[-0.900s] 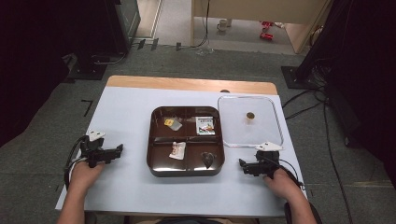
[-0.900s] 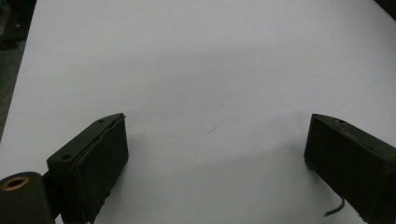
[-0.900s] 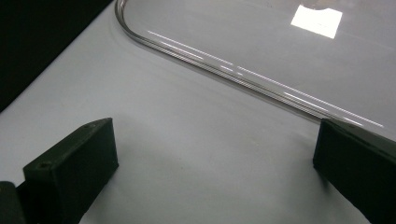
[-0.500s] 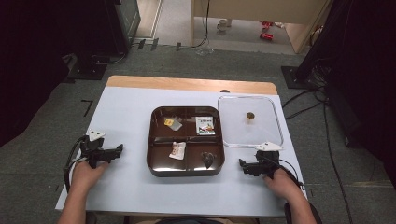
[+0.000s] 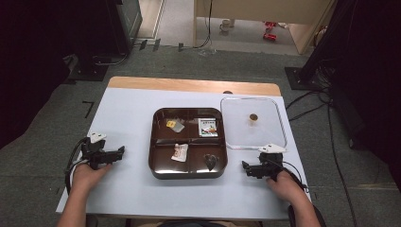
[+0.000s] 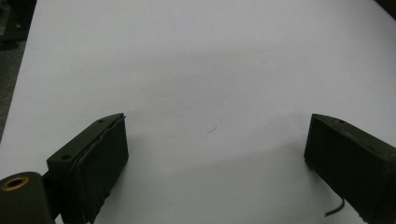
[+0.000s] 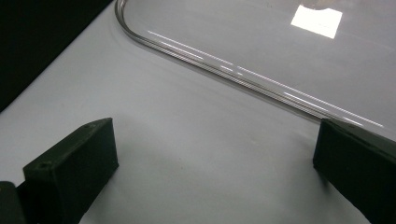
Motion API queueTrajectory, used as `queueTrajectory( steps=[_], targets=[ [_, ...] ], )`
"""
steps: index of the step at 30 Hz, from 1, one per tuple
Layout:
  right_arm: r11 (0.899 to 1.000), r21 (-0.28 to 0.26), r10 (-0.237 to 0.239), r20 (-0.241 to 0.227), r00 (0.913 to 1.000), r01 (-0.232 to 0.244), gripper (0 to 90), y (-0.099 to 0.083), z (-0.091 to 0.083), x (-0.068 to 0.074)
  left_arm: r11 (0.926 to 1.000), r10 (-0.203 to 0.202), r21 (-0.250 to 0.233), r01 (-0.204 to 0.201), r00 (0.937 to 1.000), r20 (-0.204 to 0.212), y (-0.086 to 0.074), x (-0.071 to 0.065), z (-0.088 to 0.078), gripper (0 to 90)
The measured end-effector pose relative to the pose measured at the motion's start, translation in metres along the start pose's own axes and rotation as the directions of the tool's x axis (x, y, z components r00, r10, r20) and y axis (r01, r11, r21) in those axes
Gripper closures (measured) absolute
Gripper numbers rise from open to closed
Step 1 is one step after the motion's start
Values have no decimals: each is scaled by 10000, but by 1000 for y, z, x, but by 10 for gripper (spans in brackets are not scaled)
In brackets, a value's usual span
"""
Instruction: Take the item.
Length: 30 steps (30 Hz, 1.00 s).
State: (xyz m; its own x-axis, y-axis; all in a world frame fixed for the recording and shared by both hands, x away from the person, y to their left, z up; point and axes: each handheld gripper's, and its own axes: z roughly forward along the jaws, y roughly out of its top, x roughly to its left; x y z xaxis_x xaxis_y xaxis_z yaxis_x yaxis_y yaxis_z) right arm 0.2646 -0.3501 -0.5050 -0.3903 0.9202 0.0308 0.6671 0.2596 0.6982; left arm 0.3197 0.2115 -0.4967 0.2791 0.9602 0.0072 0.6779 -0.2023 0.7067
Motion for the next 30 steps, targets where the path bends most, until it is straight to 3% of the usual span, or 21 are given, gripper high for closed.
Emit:
queueTrajectory(
  steps=[13,28,30],
  targets=[
    [10000,0,0,-1,10000,0,0,0,0,0,10000,-13,47,13,10000,-30,1,-1,0,61],
    [10000,-7,-11,-4,10000,11,0,0,0,0,9958,-165,896,181,9997,-196,11,-4,-1,84],
    [10000,-7,-11,-1,10000,11,0,0,0,0,9951,-119,981,129,9999,-108,13,-4,-3,136]
  ],
)
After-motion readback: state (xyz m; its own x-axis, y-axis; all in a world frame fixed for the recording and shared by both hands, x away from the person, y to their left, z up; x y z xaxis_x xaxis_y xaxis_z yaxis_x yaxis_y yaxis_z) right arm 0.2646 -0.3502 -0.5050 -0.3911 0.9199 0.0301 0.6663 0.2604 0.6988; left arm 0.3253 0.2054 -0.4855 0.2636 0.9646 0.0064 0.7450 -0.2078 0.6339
